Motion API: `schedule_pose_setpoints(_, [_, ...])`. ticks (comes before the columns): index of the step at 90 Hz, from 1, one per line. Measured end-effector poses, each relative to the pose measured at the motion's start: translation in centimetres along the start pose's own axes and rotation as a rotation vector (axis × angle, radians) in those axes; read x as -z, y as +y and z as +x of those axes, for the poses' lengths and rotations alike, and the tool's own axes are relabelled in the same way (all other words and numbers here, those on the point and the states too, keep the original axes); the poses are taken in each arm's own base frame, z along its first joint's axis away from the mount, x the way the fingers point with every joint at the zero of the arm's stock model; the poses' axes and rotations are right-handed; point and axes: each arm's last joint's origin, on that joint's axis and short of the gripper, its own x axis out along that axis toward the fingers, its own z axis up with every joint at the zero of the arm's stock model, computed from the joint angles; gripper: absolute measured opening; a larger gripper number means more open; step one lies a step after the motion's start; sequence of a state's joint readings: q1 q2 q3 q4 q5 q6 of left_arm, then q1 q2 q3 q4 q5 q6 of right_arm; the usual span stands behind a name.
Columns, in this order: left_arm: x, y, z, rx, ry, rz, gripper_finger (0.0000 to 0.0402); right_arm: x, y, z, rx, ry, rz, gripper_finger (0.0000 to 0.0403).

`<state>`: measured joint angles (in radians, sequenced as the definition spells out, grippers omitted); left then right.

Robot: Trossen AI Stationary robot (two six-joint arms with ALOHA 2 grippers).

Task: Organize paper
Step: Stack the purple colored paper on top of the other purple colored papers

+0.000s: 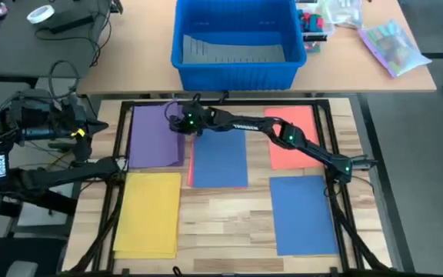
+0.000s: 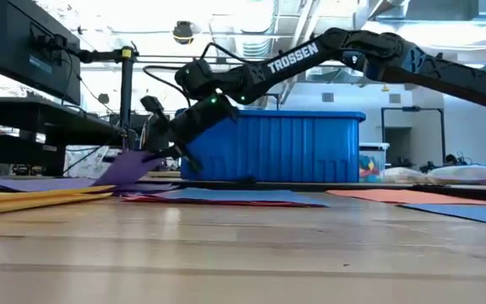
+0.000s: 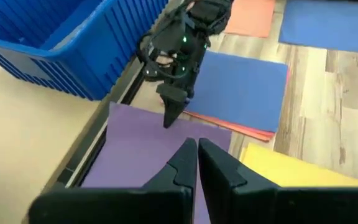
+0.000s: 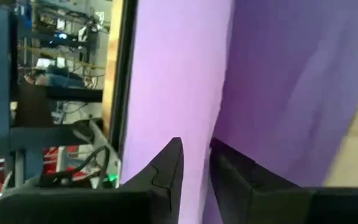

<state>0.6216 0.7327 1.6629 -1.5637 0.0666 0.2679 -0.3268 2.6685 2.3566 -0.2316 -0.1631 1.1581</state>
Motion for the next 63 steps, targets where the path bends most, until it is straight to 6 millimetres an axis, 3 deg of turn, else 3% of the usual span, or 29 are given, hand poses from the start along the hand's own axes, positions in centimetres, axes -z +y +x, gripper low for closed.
schedule_pose_setpoints(22, [0.3,0.0,1.9,0.020,0.072,-0.008,0.0000,-1.0,0.2,-1.6,0.085,0.021,-0.046,0.0065])
schedule_pose_setpoints(63, [0.3,0.1,2.4,0.018,0.068,-0.047,0.0000,-1.2,0.2,-3.4,0.222,0.066,-0.099,0.0065])
